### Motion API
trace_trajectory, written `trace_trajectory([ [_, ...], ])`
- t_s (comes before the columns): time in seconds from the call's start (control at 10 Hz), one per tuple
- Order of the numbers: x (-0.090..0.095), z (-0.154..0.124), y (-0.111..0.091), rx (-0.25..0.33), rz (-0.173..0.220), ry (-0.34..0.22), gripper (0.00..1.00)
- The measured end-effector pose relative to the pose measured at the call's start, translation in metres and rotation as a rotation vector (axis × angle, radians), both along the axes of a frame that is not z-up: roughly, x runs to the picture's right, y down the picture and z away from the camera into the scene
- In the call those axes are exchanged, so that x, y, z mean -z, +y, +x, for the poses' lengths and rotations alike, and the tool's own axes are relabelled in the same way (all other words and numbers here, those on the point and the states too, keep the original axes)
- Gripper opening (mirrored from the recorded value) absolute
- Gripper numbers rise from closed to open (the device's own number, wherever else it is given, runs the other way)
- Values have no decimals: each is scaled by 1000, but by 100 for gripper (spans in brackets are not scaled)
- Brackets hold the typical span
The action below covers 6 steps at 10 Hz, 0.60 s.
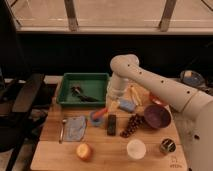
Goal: Place pepper in plastic cup
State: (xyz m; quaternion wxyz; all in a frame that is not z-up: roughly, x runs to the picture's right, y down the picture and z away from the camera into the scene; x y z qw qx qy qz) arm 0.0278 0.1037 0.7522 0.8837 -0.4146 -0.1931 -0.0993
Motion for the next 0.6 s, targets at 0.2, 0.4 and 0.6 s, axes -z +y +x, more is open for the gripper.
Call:
trace_trajectory([
  [0.2,-8,-5,4,-1,-18,-9,32],
  [0.4,-14,-8,8,-11,-35,-19,54],
  [0.6,-19,-14,11,-8,-46,-22,74],
])
